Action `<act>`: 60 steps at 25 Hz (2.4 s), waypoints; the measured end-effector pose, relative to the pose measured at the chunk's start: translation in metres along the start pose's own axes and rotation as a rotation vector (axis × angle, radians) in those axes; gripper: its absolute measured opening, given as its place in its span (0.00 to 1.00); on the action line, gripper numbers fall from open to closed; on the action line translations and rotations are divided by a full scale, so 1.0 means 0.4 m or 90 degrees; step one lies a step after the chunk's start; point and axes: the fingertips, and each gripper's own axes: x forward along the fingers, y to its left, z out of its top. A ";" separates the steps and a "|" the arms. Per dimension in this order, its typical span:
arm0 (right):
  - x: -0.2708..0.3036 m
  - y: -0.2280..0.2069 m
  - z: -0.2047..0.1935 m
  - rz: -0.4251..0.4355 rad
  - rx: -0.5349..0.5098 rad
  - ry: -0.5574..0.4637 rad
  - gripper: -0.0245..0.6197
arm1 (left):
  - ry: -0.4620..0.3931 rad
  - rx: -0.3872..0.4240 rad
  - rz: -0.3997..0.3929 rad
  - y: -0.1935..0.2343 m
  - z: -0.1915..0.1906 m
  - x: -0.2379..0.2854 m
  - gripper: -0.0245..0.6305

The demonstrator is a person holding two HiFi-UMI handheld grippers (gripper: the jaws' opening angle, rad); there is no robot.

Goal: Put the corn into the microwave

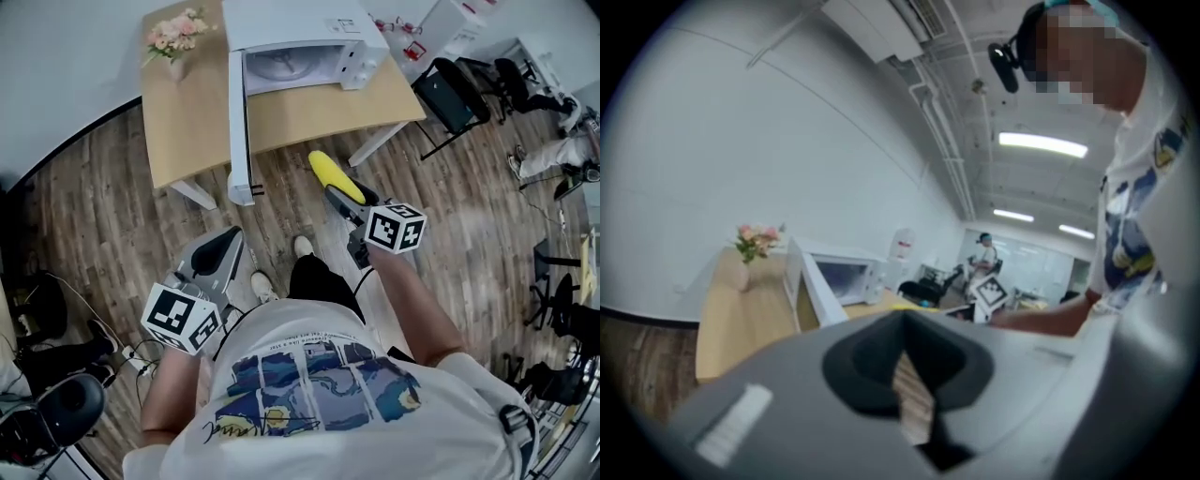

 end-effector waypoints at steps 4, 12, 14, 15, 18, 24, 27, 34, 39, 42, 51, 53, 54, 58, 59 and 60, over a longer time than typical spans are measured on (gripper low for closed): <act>0.108 -0.065 0.075 -0.011 -0.013 -0.008 0.43 | 0.002 0.011 0.007 0.053 0.033 0.047 0.05; 0.350 -0.197 0.234 -0.006 -0.066 0.014 0.43 | -0.014 0.008 0.074 0.161 0.151 0.166 0.05; 0.411 -0.233 0.268 -0.006 -0.075 0.015 0.43 | -0.014 0.007 0.091 0.186 0.172 0.195 0.05; 0.441 -0.249 0.280 -0.007 -0.078 0.015 0.43 | -0.013 0.006 0.101 0.197 0.179 0.206 0.05; 0.529 -0.289 0.307 -0.010 -0.083 0.019 0.43 | -0.006 0.001 0.131 0.225 0.193 0.225 0.05; 0.660 -0.378 0.370 -0.037 -0.111 0.014 0.43 | 0.003 -0.015 0.183 0.265 0.197 0.262 0.05; 0.733 -0.402 0.382 -0.039 -0.119 0.019 0.43 | 0.008 -0.023 0.222 0.282 0.195 0.256 0.05; 0.842 -0.469 0.407 -0.066 -0.154 0.033 0.43 | 0.014 -0.036 0.279 0.303 0.192 0.261 0.05; 0.915 -0.482 0.423 -0.075 -0.195 0.038 0.43 | 0.023 -0.045 0.305 0.318 0.188 0.265 0.05; 0.949 -0.484 0.428 -0.082 -0.215 0.038 0.43 | 0.031 -0.043 0.313 0.321 0.190 0.273 0.05; 1.011 -0.486 0.430 -0.100 -0.272 0.049 0.43 | 0.040 -0.049 0.335 0.336 0.189 0.274 0.05; 1.020 -0.485 0.429 -0.105 -0.284 0.050 0.43 | 0.043 -0.050 0.339 0.340 0.188 0.273 0.05; 1.024 -0.484 0.427 -0.107 -0.287 0.051 0.43 | 0.045 -0.049 0.340 0.342 0.188 0.273 0.05; 1.031 -0.484 0.418 -0.117 -0.305 0.059 0.43 | 0.043 -0.053 0.343 0.351 0.190 0.272 0.05; 1.033 -0.484 0.417 -0.117 -0.309 0.061 0.43 | 0.043 -0.055 0.343 0.354 0.188 0.272 0.05; 1.036 -0.483 0.416 -0.118 -0.313 0.063 0.43 | 0.044 -0.057 0.342 0.359 0.186 0.272 0.05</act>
